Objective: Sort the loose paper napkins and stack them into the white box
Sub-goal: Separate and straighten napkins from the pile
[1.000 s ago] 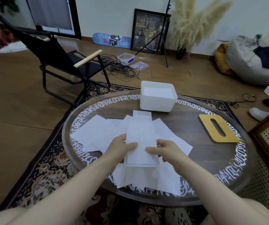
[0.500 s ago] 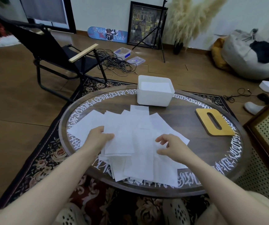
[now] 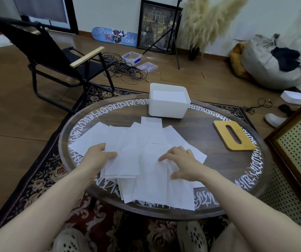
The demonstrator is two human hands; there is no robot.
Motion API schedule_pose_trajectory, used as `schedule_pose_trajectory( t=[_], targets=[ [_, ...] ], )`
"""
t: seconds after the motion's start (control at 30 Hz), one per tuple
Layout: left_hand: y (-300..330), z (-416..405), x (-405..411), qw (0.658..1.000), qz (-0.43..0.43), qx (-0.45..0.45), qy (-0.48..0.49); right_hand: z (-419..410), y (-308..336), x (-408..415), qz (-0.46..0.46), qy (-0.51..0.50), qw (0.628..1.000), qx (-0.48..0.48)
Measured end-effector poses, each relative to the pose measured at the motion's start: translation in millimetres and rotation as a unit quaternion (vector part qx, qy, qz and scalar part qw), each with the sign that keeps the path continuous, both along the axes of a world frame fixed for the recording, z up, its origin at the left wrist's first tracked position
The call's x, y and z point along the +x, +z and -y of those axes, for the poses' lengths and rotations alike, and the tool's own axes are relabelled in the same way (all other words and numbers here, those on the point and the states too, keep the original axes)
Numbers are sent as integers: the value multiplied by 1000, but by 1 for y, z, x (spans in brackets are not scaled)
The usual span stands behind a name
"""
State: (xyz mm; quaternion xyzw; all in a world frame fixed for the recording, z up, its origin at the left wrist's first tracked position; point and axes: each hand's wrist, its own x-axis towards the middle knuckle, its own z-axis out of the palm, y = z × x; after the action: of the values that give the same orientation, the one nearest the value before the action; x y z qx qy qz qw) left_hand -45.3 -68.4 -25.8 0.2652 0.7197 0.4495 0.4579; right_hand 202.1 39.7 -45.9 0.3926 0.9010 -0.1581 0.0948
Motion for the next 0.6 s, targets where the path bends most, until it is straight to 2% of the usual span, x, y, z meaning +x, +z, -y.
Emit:
schedule_pose_trajectory(
  t=[0.23, 0.5, 0.6],
  targets=[
    [0, 0, 0, 1000, 1, -6, -2, -1, 5, -3, -38, 5, 999, 28],
    [1, -2, 7, 1000, 8, 5, -8, -7, 15, 7, -96, -36, 995, -15],
    [1, -3, 7, 1000, 10, 2, -12, -6, 26, 13, -191, -91, 975, -74]
  ],
)
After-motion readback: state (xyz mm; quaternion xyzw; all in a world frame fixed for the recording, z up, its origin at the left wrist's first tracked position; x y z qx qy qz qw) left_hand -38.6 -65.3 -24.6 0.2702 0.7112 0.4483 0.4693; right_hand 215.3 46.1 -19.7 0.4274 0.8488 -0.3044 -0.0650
